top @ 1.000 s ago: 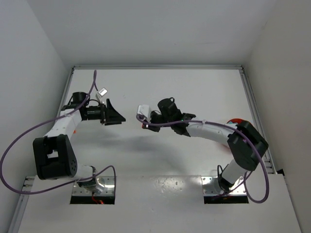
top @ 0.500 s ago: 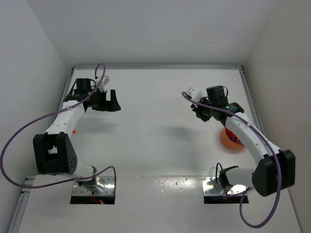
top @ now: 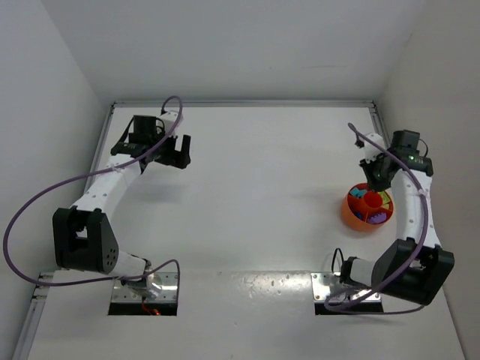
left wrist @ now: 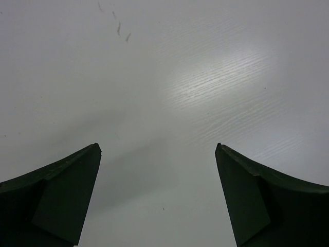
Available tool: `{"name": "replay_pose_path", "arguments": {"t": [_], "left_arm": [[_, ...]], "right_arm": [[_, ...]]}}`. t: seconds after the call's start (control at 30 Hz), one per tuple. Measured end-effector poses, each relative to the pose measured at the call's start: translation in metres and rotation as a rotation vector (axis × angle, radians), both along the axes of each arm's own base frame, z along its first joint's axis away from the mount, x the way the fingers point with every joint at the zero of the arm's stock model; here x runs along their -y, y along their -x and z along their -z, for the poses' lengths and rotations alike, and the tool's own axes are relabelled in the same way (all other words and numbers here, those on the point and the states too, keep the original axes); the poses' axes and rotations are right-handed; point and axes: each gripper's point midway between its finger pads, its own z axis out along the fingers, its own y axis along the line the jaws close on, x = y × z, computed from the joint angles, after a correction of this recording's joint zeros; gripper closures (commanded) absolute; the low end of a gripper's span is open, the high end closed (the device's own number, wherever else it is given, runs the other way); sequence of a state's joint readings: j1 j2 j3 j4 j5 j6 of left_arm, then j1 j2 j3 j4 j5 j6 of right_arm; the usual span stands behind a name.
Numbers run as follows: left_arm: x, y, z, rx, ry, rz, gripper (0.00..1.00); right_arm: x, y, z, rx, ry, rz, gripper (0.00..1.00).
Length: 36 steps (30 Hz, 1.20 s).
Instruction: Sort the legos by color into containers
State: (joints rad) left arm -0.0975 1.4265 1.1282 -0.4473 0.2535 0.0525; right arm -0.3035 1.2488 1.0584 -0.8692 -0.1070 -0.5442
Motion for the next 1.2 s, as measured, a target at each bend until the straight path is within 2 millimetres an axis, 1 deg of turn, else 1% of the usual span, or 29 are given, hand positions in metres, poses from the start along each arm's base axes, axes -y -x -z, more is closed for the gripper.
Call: {"name": "replay_pose_path", "arguments": {"t": [0.1,0.2,0.33,0.5,0.6,0.7,0.77,0.8,0.9,0.93,1.0,1.03,1.1,1.13,1.2], "left_arm": [[-0.002,-0.001,0.000,0.003,-0.013,-0.003,0.00],[-0.002,0.000,0.000,0.006,-0.017,0.008,0.00],[-0.001,0.000,0.000,0.004,-0.014,0.015,0.00],[-0.001,0.003,0.002,-0.011,0.003,0.021,0.00],[-0.002,0.003,0.003,-0.016,0.006,0.016,0.00],[-0.003,0.003,0.004,-0.022,0.008,0.010,0.00],[-0.005,0.002,0.004,-0.024,0.006,0.003,0.00],[-0.006,0.001,0.005,-0.026,0.005,-0.004,0.00],[-0.010,0.001,0.006,-0.034,0.006,-0.022,0.00],[-0.012,0.001,0.006,-0.036,0.007,-0.029,0.00],[-0.016,0.001,0.007,-0.042,0.012,-0.044,0.00],[-0.019,0.002,0.007,-0.045,0.013,-0.052,0.03],[-0.025,0.002,0.008,-0.052,0.015,-0.069,0.09],[-0.030,0.003,0.009,-0.057,0.015,-0.081,0.14],[-0.039,0.005,0.011,-0.071,0.013,-0.104,0.18]], "right_arm": [[0.020,0.008,-0.005,-0.024,-0.013,0.055,1.00],[0.030,0.012,-0.006,-0.056,-0.048,0.071,1.00],[0.025,0.020,0.004,-0.120,-0.099,0.036,1.00],[0.016,0.029,0.009,-0.165,-0.132,-0.024,1.00],[0.014,0.032,0.014,-0.183,-0.139,-0.041,0.99],[0.015,0.033,0.018,-0.193,-0.141,-0.038,0.93],[0.017,0.032,0.021,-0.198,-0.140,-0.034,0.86],[0.018,0.032,0.022,-0.201,-0.141,-0.033,0.77],[0.019,0.031,0.024,-0.206,-0.139,-0.031,0.66],[0.020,0.030,0.024,-0.204,-0.135,-0.031,0.58],[0.021,0.029,0.024,-0.199,-0.130,-0.031,0.55],[0.022,0.028,0.024,-0.195,-0.127,-0.032,0.52],[0.022,0.027,0.024,-0.192,-0.125,-0.033,0.52],[0.022,0.027,0.024,-0.190,-0.124,-0.033,0.52],[0.022,0.026,0.024,-0.187,-0.128,-0.035,0.52]]}}
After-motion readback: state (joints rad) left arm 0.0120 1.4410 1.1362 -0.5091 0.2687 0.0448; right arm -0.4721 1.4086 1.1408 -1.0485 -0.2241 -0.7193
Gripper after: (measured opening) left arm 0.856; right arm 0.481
